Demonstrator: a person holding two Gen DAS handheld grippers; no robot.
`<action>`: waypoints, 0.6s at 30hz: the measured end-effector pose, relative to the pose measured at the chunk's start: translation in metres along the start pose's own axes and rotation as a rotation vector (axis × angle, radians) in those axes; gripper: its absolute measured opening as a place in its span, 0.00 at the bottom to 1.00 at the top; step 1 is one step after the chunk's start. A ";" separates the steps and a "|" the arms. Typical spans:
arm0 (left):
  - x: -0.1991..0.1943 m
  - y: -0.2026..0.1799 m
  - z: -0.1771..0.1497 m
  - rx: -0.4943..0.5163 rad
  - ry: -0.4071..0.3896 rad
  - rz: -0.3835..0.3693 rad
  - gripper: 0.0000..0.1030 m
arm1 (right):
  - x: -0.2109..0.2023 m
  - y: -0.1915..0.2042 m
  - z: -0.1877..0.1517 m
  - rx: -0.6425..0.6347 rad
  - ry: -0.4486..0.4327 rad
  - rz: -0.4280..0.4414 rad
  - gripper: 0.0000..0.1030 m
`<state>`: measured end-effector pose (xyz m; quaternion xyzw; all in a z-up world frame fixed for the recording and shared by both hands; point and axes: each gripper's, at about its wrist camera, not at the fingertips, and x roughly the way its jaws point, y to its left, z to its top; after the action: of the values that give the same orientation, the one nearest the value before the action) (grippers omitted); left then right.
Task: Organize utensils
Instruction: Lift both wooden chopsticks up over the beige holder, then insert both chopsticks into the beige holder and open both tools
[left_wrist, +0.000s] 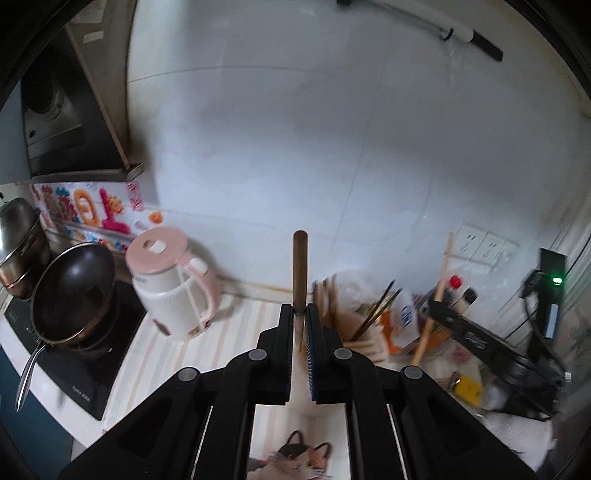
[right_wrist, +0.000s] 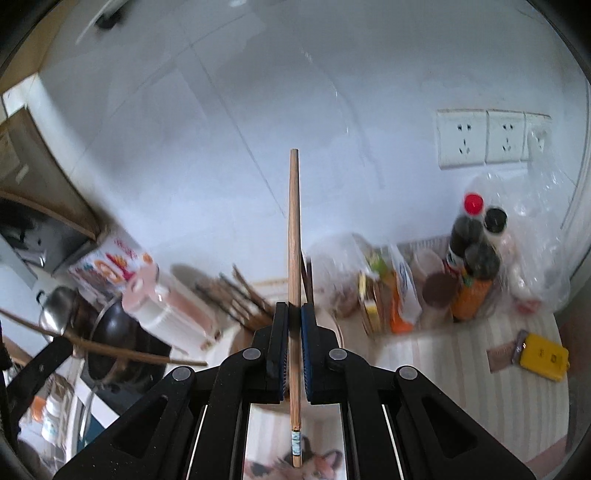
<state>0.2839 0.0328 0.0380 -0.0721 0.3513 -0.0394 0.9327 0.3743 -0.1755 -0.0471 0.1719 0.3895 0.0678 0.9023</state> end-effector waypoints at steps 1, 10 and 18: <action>0.001 -0.004 0.004 0.004 0.001 -0.008 0.04 | 0.003 0.000 0.007 0.007 -0.008 0.003 0.07; 0.051 -0.032 0.021 0.034 0.087 -0.028 0.04 | 0.027 -0.008 0.048 0.077 -0.119 0.019 0.07; 0.113 -0.030 0.011 0.014 0.210 0.019 0.04 | 0.059 -0.016 0.052 0.091 -0.209 0.041 0.07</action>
<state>0.3752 -0.0094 -0.0225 -0.0577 0.4474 -0.0403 0.8916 0.4522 -0.1892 -0.0597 0.2268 0.2922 0.0500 0.9277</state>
